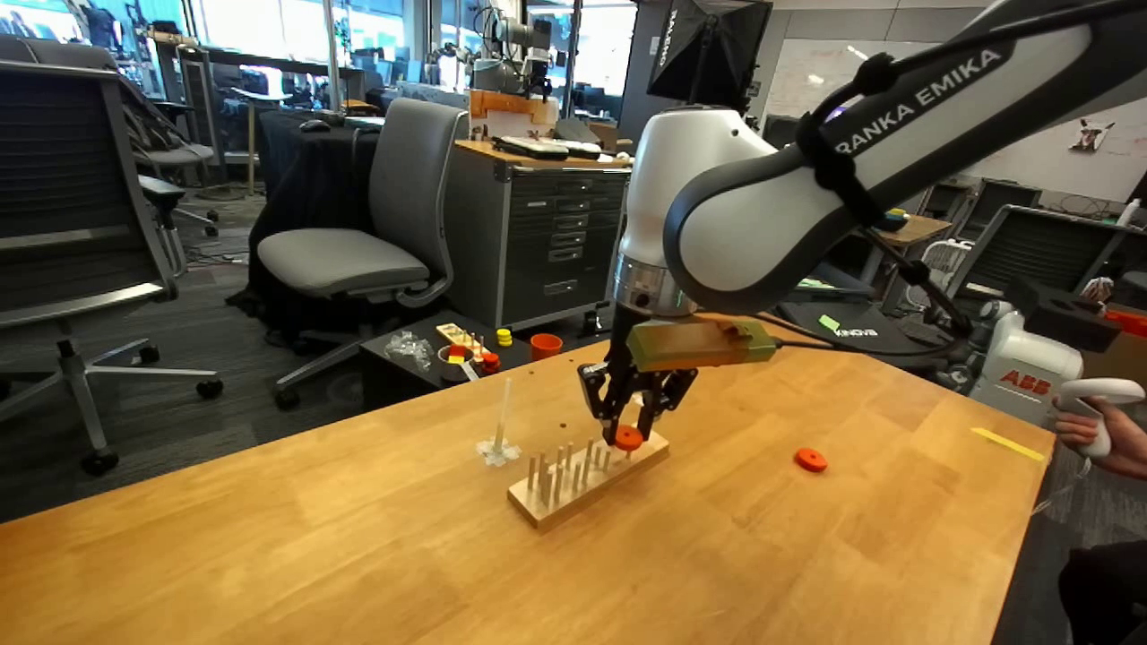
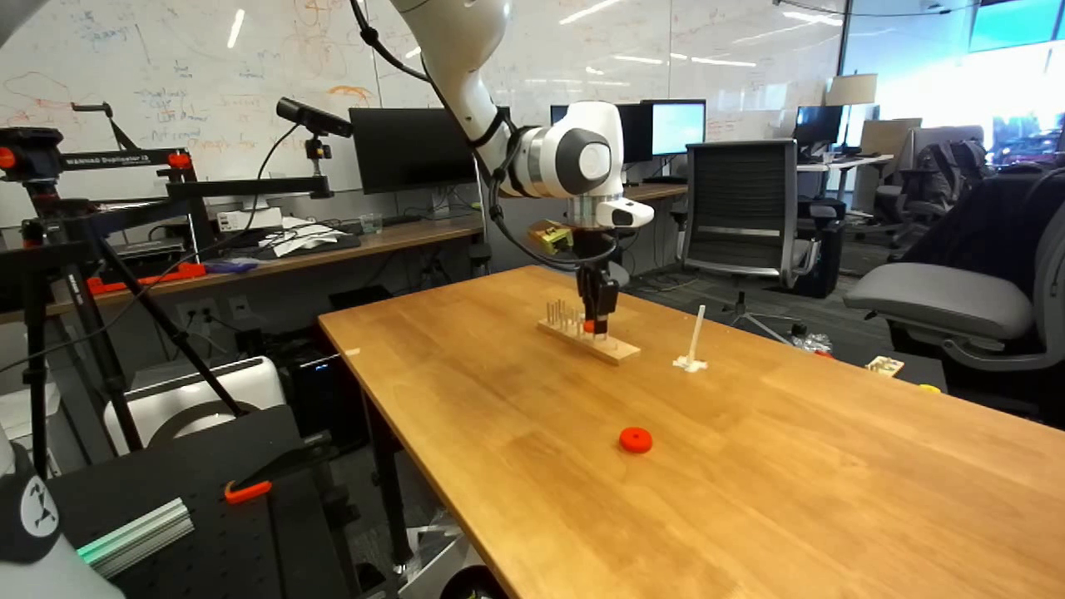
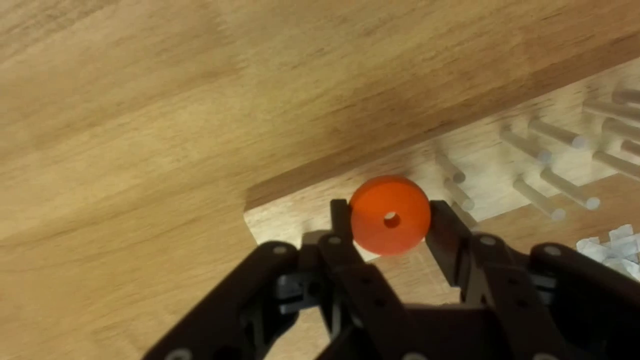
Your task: Pick up the orange ring on the left and place it on the wooden board
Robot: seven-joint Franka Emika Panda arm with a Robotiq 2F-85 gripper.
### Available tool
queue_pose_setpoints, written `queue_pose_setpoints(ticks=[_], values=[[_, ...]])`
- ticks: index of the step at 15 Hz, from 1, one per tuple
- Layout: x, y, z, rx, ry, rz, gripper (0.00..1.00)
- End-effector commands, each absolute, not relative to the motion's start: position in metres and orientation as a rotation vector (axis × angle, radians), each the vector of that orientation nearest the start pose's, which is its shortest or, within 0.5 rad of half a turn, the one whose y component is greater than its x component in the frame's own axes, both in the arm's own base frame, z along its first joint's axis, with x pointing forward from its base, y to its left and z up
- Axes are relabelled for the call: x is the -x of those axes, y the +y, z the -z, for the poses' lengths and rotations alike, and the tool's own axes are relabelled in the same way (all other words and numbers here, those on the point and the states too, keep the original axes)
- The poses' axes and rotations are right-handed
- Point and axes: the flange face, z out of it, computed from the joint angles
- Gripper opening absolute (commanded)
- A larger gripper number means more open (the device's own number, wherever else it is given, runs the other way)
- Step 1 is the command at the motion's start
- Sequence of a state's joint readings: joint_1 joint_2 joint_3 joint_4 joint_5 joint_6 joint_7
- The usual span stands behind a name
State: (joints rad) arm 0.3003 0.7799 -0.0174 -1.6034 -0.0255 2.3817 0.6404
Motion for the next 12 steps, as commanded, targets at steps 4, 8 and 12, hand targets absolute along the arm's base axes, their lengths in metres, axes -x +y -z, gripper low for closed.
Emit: queue_pose_setpoints(ticks=[4, 8, 12], values=[[-0.669, 0.190, -0.168, 3.117, 0.565, -0.018, 0.18], [-0.668, 0.184, -0.163, 3.118, 0.580, -0.037, 0.18], [-0.667, 0.179, -0.156, 3.117, 0.593, -0.065, 0.18]])
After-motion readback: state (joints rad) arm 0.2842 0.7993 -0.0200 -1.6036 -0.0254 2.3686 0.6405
